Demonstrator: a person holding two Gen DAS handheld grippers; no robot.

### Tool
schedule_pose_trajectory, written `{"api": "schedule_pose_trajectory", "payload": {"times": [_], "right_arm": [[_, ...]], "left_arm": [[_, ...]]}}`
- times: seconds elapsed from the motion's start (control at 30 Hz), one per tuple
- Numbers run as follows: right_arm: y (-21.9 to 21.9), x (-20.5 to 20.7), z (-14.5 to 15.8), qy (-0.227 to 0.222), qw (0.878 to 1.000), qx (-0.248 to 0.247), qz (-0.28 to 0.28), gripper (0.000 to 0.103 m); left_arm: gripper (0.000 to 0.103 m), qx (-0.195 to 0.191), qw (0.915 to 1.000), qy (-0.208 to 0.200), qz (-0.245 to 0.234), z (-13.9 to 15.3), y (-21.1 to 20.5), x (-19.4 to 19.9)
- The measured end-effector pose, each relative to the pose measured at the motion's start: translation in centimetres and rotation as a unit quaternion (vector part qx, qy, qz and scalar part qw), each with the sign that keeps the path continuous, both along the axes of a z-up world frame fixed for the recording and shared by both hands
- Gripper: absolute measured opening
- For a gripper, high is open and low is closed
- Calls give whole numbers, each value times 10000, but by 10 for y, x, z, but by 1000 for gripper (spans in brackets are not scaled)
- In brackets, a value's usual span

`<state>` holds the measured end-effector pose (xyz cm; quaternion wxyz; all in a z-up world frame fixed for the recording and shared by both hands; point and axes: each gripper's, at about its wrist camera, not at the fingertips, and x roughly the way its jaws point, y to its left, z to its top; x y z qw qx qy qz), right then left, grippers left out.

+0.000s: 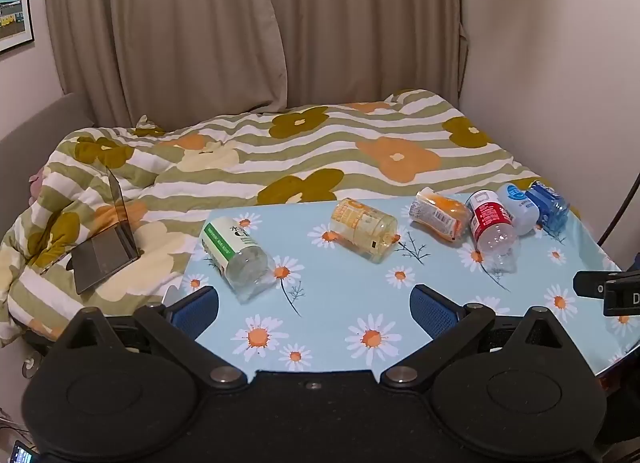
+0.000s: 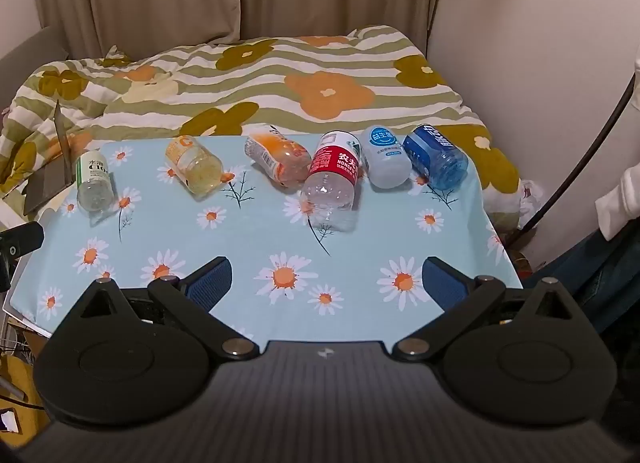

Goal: Flip cup upright

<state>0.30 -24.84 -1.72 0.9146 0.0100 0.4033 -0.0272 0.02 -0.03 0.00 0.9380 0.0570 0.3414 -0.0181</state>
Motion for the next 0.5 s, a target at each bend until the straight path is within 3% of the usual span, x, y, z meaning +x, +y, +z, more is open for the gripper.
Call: {"api": "schedule_pose_trajectory", "payload": {"times": [0.5], "right_arm": [[2,2,-2,22,10000,11,11,103]], "left_arm": [[103,-100,9999,-1,18,-1,0,-1]]}}
